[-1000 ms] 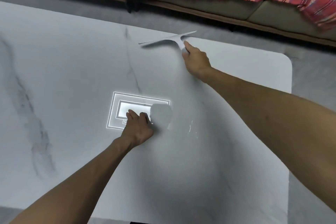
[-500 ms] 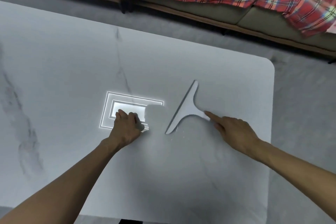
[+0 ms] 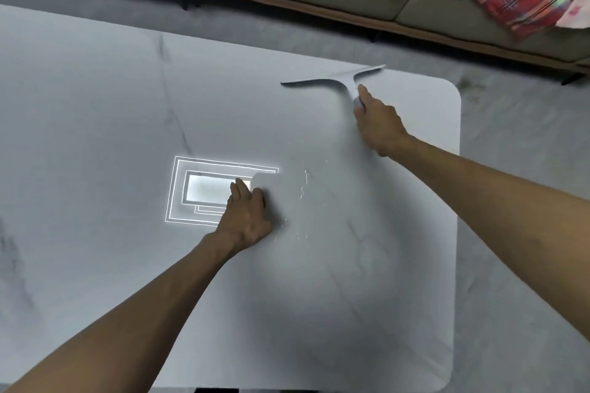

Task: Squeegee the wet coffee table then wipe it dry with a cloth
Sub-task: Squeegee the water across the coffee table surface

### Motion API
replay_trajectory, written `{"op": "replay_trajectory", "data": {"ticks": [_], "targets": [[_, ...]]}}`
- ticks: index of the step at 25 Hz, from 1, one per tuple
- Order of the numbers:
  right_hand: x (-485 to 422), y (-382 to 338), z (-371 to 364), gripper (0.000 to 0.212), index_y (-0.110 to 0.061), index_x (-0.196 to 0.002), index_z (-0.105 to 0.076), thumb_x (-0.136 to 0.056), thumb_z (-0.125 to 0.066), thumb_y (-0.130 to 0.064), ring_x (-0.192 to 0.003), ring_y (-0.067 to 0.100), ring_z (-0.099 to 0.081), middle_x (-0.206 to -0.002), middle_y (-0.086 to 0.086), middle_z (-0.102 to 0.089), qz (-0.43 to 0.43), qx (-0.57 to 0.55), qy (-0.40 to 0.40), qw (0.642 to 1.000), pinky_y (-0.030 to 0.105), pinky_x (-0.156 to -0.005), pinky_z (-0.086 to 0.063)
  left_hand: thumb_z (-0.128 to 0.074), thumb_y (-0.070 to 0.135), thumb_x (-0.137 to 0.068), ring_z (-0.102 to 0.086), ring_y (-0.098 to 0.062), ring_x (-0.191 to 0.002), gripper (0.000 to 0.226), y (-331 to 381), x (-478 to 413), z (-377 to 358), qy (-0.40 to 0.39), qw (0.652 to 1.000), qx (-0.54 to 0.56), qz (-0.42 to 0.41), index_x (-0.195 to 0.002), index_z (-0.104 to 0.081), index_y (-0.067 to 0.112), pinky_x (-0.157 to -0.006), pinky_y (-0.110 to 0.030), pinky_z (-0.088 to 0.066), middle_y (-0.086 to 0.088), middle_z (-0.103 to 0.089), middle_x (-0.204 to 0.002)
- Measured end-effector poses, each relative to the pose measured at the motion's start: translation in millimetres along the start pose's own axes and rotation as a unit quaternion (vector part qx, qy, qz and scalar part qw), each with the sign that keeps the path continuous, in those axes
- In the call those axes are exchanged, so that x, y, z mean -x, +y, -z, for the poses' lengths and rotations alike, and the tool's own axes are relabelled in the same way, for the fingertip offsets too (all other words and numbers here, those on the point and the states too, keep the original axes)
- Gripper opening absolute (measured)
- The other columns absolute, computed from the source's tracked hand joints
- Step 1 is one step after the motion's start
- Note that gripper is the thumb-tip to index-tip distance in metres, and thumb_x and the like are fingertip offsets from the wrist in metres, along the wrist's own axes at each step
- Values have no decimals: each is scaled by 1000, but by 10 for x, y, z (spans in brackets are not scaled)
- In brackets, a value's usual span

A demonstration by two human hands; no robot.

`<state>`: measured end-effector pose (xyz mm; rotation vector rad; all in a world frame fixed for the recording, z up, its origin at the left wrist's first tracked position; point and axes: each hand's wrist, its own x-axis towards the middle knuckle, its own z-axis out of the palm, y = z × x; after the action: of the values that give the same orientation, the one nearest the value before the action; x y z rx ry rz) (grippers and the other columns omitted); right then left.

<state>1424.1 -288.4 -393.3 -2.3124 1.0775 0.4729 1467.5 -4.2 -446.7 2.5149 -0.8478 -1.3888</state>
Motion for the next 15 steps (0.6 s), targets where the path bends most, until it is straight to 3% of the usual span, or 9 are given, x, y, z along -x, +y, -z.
{"op": "replay_trajectory", "data": {"ticks": [3, 6, 9, 13, 15], "targets": [[571, 375, -138, 49, -32, -151, -20, -104, -31, -30, -105, 38, -57, -120, 17, -62, 17, 15, -5, 1000, 36, -83, -41, -51, 11, -77, -13, -51, -137, 49, 27, -39, -7, -2, 1000, -8, 14, -123, -42, -2, -112, -47, -25, -44, -25, -136], [1315, 781, -139, 51, -43, -150, -13, -103, -31, -32, -82, 24, -63, -109, 8, -68, 0, 36, -64, 997, 29, -75, -45, -50, 12, -74, -17, -55, -131, 51, 53, -57, -13, -1, 1000, -5, 26, -121, -41, -5, -111, -49, -24, -45, -30, -131], [1677, 975, 13, 51, -46, -149, -14, -103, -32, -35, -89, 17, -63, -118, 0, -67, -16, 61, -106, 992, 28, -82, -48, -43, 13, -74, -15, -58, -130, 46, 48, -96, -33, -7, 999, 1, 39, -117, -40, -3, -115, -49, -16, -45, -31, -131], [910, 821, 329, 47, -28, -150, -28, -103, -32, -35, -106, 35, -60, -124, 14, -62, -19, 17, 12, 1000, 38, -91, -47, -38, 20, -70, -10, -59, -132, 50, 74, -153, -29, -20, 998, 10, 51, -116, -39, 0, -117, -49, -8, -43, -30, -134], [329, 617, 441, 43, -23, -146, -32, -103, -30, -31, -91, 28, -54, -104, 12, -57, -43, -55, 39, 997, 33, -71, -45, -39, 23, -69, -2, -58, -137, 56, 84, -149, -19, -28, 998, 8, 52, -119, -38, 0, -118, -49, -7, -47, -22, -138]]}}
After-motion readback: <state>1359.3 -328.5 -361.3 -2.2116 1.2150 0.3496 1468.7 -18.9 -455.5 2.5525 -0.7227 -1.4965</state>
